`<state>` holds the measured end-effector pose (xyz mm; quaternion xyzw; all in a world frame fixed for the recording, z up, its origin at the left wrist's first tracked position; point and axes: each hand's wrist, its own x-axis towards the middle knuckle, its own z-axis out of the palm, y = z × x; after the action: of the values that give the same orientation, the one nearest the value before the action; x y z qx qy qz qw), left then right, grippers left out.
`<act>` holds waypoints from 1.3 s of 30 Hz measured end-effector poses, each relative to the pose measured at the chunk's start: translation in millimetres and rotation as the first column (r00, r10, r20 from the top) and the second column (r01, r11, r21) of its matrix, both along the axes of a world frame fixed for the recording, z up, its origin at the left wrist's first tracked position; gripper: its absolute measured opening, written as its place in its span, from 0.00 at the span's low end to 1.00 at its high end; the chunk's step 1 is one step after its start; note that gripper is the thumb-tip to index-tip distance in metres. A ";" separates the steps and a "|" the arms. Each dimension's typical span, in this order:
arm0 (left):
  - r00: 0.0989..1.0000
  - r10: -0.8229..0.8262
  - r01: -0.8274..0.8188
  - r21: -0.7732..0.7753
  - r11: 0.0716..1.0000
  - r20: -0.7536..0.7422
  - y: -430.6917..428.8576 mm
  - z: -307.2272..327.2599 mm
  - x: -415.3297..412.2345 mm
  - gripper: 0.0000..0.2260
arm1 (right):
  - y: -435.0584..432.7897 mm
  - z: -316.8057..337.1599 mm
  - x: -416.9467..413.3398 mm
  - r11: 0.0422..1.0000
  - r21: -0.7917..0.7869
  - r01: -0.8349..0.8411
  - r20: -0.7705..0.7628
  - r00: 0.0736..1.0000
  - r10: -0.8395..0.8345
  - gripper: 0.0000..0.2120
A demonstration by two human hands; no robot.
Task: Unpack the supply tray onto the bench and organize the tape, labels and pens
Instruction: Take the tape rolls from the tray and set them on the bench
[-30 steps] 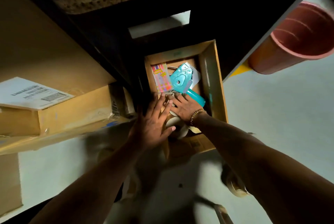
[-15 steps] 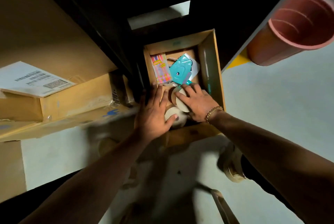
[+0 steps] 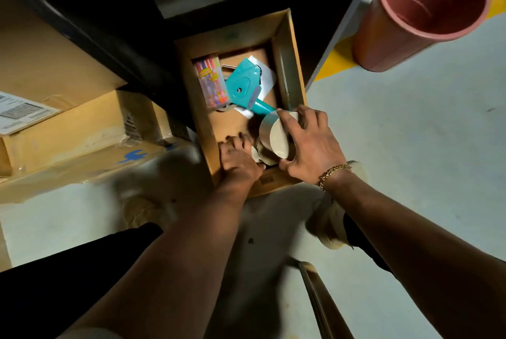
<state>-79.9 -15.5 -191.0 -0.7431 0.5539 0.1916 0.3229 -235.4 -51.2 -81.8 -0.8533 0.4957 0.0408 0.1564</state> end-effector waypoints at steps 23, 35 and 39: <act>0.942 -0.209 0.021 -0.577 0.816 -0.261 8.7 148.0 41.4 0.48 | 7.4 96.3 -2.2 0.971 0.121 0.205 0.154 0.963 -0.223 0.50; 0.915 -0.226 -0.114 -0.752 0.649 -0.335 107.3 376.8 65.2 0.46 | 67.3 279.3 -9.5 0.984 -0.153 0.086 0.205 0.977 -0.054 0.49; 0.920 -0.278 -0.085 -0.835 0.543 -0.275 135.0 451.0 79.6 0.44 | 82.5 342.6 2.9 0.965 -0.261 0.035 0.253 0.967 0.033 0.49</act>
<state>-0.3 119.5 260.0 -0.7224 0.6695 0.0255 -0.1709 -232.5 31.3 260.8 -0.8644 0.4729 -0.1354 0.1042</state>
